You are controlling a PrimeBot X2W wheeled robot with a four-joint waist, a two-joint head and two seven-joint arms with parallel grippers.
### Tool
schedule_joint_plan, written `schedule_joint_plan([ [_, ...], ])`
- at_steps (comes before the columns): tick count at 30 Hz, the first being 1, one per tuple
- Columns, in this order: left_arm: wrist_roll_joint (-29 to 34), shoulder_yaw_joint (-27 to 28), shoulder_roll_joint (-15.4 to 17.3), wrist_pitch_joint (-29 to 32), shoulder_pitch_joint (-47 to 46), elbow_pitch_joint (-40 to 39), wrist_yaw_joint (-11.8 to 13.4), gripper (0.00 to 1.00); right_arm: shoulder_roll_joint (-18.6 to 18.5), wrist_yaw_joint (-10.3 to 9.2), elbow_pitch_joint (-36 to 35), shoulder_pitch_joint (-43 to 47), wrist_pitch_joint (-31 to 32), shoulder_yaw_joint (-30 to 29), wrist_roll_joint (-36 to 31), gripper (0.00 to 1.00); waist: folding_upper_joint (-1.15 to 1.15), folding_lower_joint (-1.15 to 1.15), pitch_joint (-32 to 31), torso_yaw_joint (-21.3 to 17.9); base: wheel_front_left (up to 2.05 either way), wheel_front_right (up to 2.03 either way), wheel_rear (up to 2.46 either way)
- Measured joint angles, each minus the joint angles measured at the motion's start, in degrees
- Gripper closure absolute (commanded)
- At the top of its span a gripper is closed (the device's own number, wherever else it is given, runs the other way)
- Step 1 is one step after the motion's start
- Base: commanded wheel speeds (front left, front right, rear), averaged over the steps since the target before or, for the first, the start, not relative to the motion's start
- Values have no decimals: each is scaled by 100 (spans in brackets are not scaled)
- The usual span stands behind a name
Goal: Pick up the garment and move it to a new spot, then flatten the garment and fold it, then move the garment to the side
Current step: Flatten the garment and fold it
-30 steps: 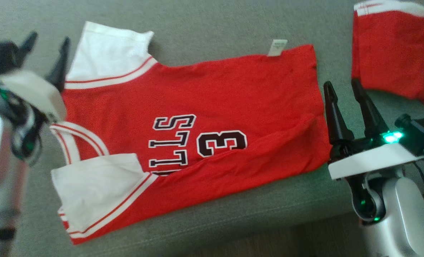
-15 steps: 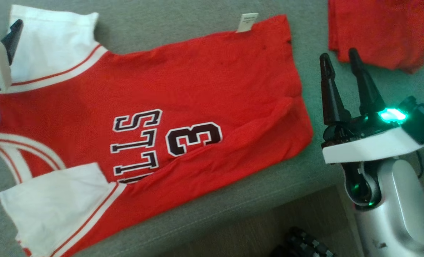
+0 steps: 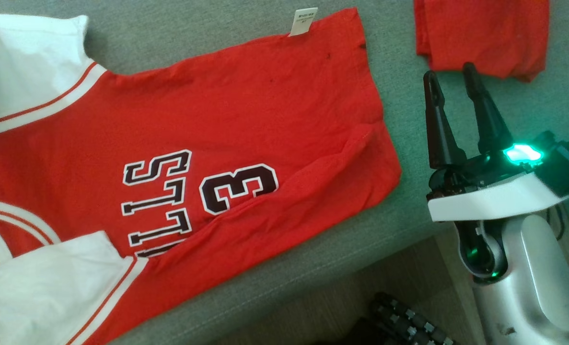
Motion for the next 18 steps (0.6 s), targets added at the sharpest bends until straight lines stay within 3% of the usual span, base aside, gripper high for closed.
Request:
schedule_joint_plan([
  [12, -538, -661, 19, 208, -27, -52, 1, 0, 0, 0, 4, -22, 101, -37, -156, 0, 0, 0, -174, 112, 0, 0, 0],
  [13, -575, -690, 19, 202, -27, -57, 1, 25, 0, 0, 3, -37, 134, -40, -156, 0, 0, 0, -175, 121, 0, 0, 0],
  [14, -625, -706, 18, 197, -27, -60, 1, 96, 0, 0, 3, -53, 140, -45, -158, 0, 0, 0, -174, 130, 0, 0, 0],
  [18, -806, -867, -4, 89, -28, -149, 0, 100, 0, 0, -3, -105, 189, -101, -214, 0, 0, 0, -175, 168, 0, 0, 0],
])
